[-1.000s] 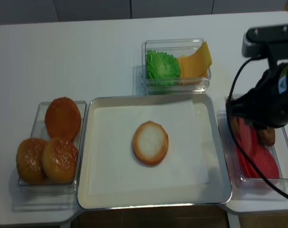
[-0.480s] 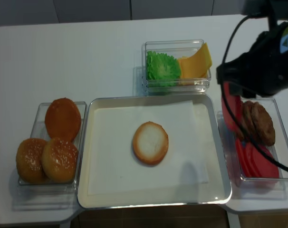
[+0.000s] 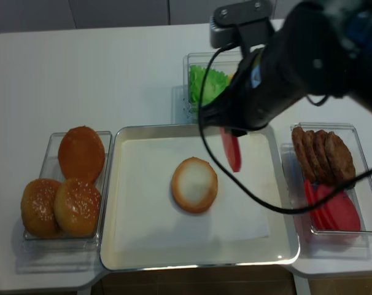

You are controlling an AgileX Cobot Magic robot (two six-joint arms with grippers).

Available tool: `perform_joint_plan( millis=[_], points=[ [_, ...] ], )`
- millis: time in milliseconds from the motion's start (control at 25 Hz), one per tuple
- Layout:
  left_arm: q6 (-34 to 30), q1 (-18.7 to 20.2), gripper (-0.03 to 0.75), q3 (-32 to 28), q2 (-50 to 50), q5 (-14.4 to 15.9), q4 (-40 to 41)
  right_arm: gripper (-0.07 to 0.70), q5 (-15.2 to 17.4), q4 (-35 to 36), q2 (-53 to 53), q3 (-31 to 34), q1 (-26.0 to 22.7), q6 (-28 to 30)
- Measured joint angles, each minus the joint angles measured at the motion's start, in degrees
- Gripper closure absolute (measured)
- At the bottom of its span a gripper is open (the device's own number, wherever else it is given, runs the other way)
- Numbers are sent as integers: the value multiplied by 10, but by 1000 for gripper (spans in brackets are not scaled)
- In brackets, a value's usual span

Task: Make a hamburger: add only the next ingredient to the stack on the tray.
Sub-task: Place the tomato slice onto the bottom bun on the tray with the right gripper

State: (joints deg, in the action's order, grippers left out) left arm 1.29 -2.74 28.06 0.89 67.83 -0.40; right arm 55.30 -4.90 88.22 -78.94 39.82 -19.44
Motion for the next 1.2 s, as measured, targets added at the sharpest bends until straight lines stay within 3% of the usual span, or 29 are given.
perform_joint_plan(
  millis=[320, 680, 1200],
  points=[
    [0, 0, 422, 0, 0, 0, 0, 556, -30, -13, 82, -19, 12, 0],
    [0, 0, 422, 0, 0, 0, 0, 557, -55, -23, 106, -21, 12, 0],
    [0, 0, 422, 0, 0, 0, 0, 557, -64, -24, 124, -22, 12, 0]
  ],
)
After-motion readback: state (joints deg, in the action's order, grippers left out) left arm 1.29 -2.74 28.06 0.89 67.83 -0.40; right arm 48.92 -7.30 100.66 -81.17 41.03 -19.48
